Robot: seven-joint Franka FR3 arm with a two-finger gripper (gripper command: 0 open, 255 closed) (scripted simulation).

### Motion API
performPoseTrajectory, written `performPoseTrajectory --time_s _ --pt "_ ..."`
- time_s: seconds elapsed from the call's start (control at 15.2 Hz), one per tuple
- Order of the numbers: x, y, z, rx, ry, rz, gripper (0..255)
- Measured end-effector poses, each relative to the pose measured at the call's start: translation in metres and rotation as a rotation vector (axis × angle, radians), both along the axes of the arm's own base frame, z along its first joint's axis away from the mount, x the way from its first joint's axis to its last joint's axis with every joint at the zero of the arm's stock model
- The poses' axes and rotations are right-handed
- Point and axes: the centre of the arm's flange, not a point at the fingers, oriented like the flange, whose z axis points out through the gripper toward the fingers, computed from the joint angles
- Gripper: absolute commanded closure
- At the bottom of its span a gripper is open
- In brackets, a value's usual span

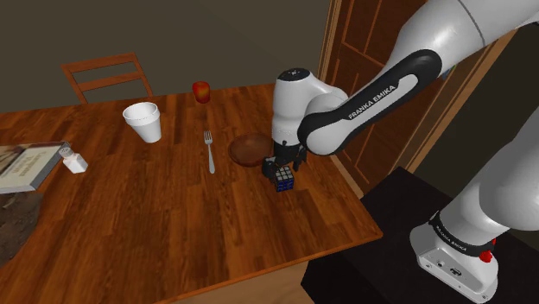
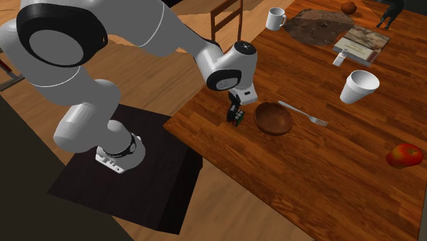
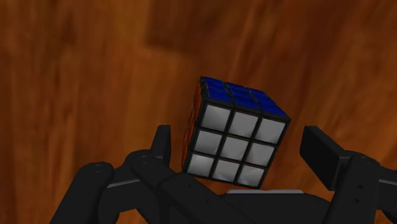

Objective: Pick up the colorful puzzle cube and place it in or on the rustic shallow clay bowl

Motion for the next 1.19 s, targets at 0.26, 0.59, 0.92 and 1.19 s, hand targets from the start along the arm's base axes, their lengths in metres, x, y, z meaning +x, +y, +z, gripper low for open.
performPoseTrajectory --time_s 0.26,0.59,0.92,1.19 --pt "-0.0006 -0.0008 -0.0129 0.0 0.0 0.0 0" --pt "-0.0006 -0.0007 -0.014 0.0 0.0 0.0 255" --pt "-0.0006 -0.0009 -0.0138 0.0 -0.001 0.0 255" --pt "-0.0006 -0.0007 -0.0137 0.0 -0.001 0.0 255"
